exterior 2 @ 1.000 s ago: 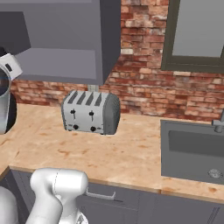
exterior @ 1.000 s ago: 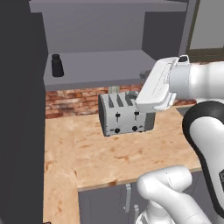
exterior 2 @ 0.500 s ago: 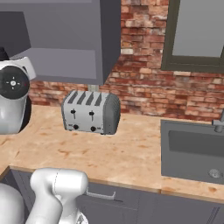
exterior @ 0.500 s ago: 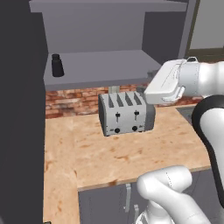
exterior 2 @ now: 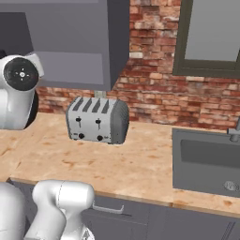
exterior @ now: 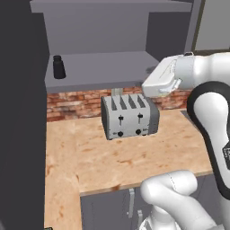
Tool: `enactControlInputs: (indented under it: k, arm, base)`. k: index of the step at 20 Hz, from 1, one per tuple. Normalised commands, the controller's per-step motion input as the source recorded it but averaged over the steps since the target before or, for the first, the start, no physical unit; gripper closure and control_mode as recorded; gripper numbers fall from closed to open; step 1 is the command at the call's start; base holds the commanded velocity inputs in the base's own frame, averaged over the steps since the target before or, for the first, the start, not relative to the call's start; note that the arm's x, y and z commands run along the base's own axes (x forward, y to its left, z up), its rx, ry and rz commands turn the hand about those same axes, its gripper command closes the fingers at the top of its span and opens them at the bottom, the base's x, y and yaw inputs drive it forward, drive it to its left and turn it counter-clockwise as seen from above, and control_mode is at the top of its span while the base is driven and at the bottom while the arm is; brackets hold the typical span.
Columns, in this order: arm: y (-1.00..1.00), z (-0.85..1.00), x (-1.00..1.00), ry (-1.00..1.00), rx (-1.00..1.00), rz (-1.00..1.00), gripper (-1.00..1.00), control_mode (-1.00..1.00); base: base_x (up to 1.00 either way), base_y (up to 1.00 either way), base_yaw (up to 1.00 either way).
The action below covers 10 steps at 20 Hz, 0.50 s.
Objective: Collect the paprika, ketchup, and shaker from the cabinet and place them next to the stove.
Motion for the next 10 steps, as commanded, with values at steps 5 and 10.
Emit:
enactControlInputs:
  k: [5, 10]
  arm:
    - [0.0, 0.14, 0.39, 0.01, 0.0, 0.0, -1.0, -1.0]
    - [0.07, 0.05, 0.38, 0.0, 0.0, 0.0, -1.0, -1.0]
  base:
    - [0.0, 0.0, 0.0]
    - [0.0, 0.0, 0.0]
